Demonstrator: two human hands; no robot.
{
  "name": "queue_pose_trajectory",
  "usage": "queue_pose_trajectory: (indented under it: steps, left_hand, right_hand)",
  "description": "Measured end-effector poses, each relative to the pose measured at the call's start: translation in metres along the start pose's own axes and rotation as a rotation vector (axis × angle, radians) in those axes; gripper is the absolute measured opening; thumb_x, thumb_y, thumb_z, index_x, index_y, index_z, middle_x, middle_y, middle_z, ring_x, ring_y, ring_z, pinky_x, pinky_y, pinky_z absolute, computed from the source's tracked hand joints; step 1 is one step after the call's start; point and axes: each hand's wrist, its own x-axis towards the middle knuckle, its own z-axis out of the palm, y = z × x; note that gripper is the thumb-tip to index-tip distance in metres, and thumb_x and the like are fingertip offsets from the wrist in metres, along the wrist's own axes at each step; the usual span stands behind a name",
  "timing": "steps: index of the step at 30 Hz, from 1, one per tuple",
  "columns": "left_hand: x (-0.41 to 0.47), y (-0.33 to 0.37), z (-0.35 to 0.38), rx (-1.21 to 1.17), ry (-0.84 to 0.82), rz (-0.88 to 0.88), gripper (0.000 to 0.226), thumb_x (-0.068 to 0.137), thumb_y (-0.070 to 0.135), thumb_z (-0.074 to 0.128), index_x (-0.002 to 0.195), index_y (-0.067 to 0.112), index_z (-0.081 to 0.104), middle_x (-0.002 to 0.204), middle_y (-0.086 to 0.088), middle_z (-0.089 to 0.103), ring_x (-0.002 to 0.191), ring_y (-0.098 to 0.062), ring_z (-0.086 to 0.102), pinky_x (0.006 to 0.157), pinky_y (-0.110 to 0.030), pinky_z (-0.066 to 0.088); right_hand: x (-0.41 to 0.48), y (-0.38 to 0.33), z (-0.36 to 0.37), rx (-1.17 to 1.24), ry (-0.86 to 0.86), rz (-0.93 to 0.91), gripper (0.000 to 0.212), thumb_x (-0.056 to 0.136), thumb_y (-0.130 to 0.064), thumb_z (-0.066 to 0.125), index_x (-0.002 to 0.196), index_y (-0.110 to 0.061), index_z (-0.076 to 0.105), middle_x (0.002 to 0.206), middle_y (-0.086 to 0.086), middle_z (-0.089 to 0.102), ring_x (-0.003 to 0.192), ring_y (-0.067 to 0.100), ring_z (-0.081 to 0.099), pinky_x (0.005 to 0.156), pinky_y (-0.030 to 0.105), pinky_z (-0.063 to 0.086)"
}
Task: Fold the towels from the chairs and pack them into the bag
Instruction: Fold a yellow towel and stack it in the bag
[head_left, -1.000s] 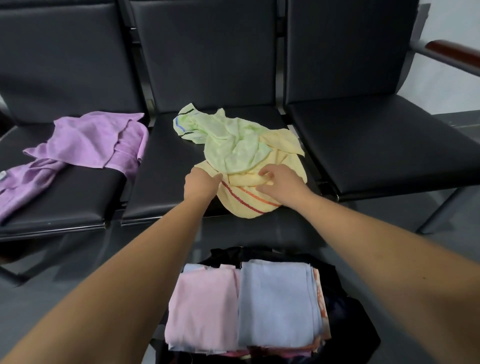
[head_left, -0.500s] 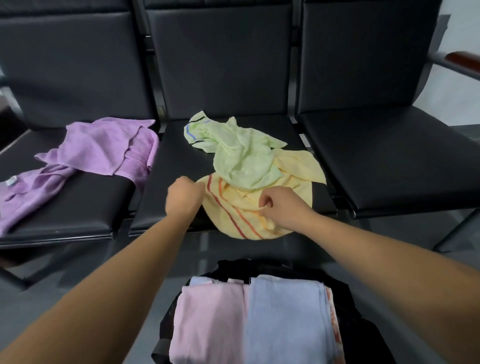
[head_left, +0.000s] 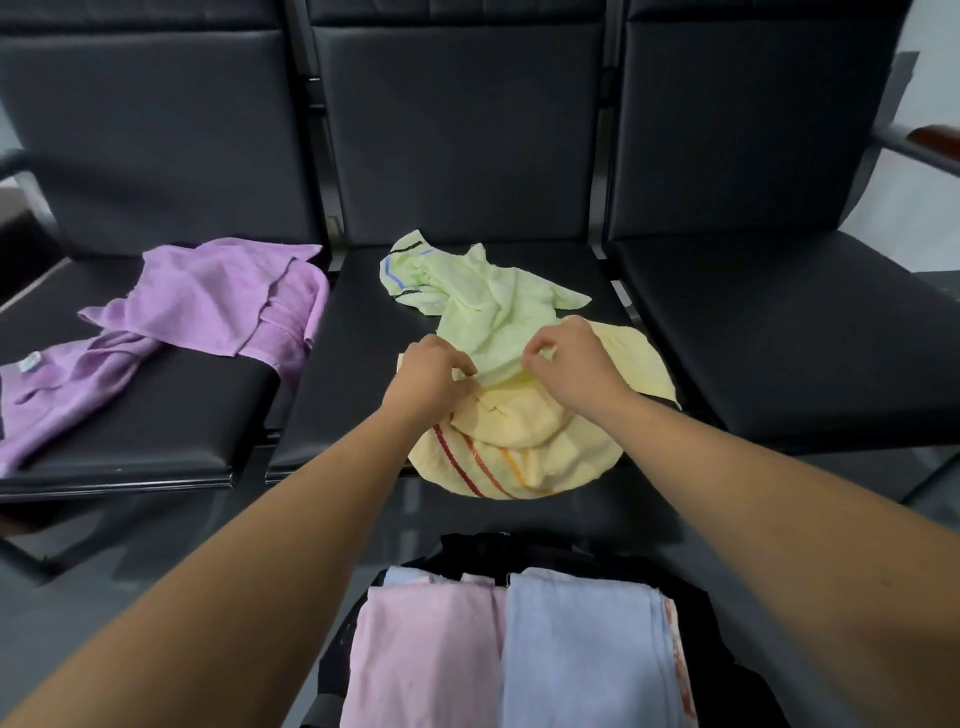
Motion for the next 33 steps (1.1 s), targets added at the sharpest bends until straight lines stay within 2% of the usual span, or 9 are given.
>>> queue_pose_trajectory:
  steps: [6, 8, 12, 15, 19, 22, 27, 30, 33]
  left_hand:
    - [-0.002, 0.033, -0.068, -0.408, 0.196, 0.093, 0.009, 0.096, 0.03, 0.064, 0.087, 0.027, 0.062, 0.089, 0.005, 0.07, 0.079, -0.008, 0.063, 0.073, -0.03, 0.049]
    - [-0.006, 0.043, -0.099, -0.407, 0.266, 0.141, 0.009, 0.092, 0.033, 0.064, 0.088, 0.026, 0.063, 0.088, -0.003, 0.069, 0.08, -0.016, 0.061, 0.078, -0.042, 0.051]
    - [-0.021, 0.065, -0.141, -0.332, 0.316, 0.206, 0.007, 0.096, 0.023, 0.064, 0.09, 0.02, 0.065, 0.086, -0.007, 0.066, 0.076, -0.012, 0.054, 0.073, -0.034, 0.045]
    - [-0.033, 0.074, -0.16, -0.316, 0.326, 0.189, 0.01, 0.096, 0.024, 0.062, 0.086, 0.024, 0.062, 0.08, -0.001, 0.063, 0.072, -0.013, 0.052, 0.071, -0.033, 0.043]
    - [-0.06, 0.084, -0.189, -0.444, 0.29, 0.177, 0.012, 0.094, 0.024, 0.063, 0.083, 0.02, 0.063, 0.068, 0.008, 0.058, 0.057, -0.011, 0.05, 0.063, -0.033, 0.043]
    - [-0.083, 0.104, -0.207, -0.48, 0.236, 0.212, 0.013, 0.097, 0.019, 0.062, 0.084, 0.014, 0.063, 0.068, 0.005, 0.059, 0.054, -0.009, 0.051, 0.057, -0.029, 0.043]
    - [-0.122, 0.149, -0.257, -1.192, 0.128, 0.359, 0.017, 0.097, 0.006, 0.053, 0.081, 0.011, 0.057, 0.069, 0.0, 0.062, 0.06, -0.014, 0.058, 0.057, -0.024, 0.047]
    - [-0.133, 0.166, -0.277, -1.097, 0.038, 0.416, 0.011, 0.094, 0.011, 0.059, 0.103, 0.008, 0.064, 0.088, -0.007, 0.068, 0.078, -0.019, 0.065, 0.07, -0.029, 0.054]
    - [-0.145, 0.176, -0.278, -1.046, -0.155, 0.435, 0.048, 0.086, 0.028, 0.069, 0.127, 0.007, 0.057, 0.104, -0.011, 0.07, 0.088, -0.023, 0.067, 0.078, -0.031, 0.055]
  right_hand:
    - [-0.001, -0.045, -0.059, 0.172, 0.048, -0.115, 0.023, 0.105, -0.03, 0.049, 0.097, -0.01, 0.058, 0.068, -0.01, 0.05, 0.06, 0.006, 0.043, 0.058, 0.027, 0.034]
    - [-0.007, -0.059, -0.082, 0.164, 0.006, -0.154, 0.023, 0.103, -0.035, 0.054, 0.1, -0.012, 0.06, 0.069, -0.012, 0.049, 0.061, 0.004, 0.044, 0.058, 0.024, 0.034]
    - [-0.025, -0.074, -0.12, 0.123, -0.137, -0.213, 0.022, 0.094, -0.038, 0.07, 0.102, -0.018, 0.071, 0.092, -0.009, 0.068, 0.085, 0.006, 0.063, 0.075, 0.026, 0.05]
    - [-0.037, -0.078, -0.137, 0.074, -0.138, -0.183, 0.014, 0.092, -0.025, 0.074, 0.096, -0.012, 0.075, 0.085, -0.003, 0.07, 0.073, 0.006, 0.065, 0.062, 0.022, 0.051]
    - [-0.053, -0.085, -0.169, 0.569, 0.092, -0.014, 0.009, 0.091, -0.021, 0.074, 0.093, -0.013, 0.078, 0.095, 0.008, 0.077, 0.097, 0.023, 0.073, 0.091, 0.043, 0.058]
    - [-0.074, -0.109, -0.195, 0.77, 0.127, -0.011, 0.014, 0.093, -0.019, 0.069, 0.098, -0.01, 0.077, 0.103, 0.021, 0.075, 0.093, 0.036, 0.071, 0.082, 0.052, 0.055]
    - [-0.107, -0.177, -0.253, 1.228, 0.117, -0.21, 0.021, 0.096, -0.017, 0.069, 0.107, 0.001, 0.072, 0.104, 0.014, 0.076, 0.098, 0.027, 0.074, 0.086, 0.041, 0.06]
    - [-0.128, -0.207, -0.272, 0.907, 0.118, -0.305, 0.024, 0.093, -0.022, 0.074, 0.099, 0.001, 0.074, 0.093, 0.015, 0.077, 0.081, 0.021, 0.073, 0.076, 0.038, 0.061]
    - [-0.14, -0.218, -0.268, 0.57, 0.052, -0.332, 0.024, 0.092, -0.026, 0.075, 0.09, -0.002, 0.075, 0.08, 0.011, 0.073, 0.07, 0.016, 0.066, 0.069, 0.035, 0.055]
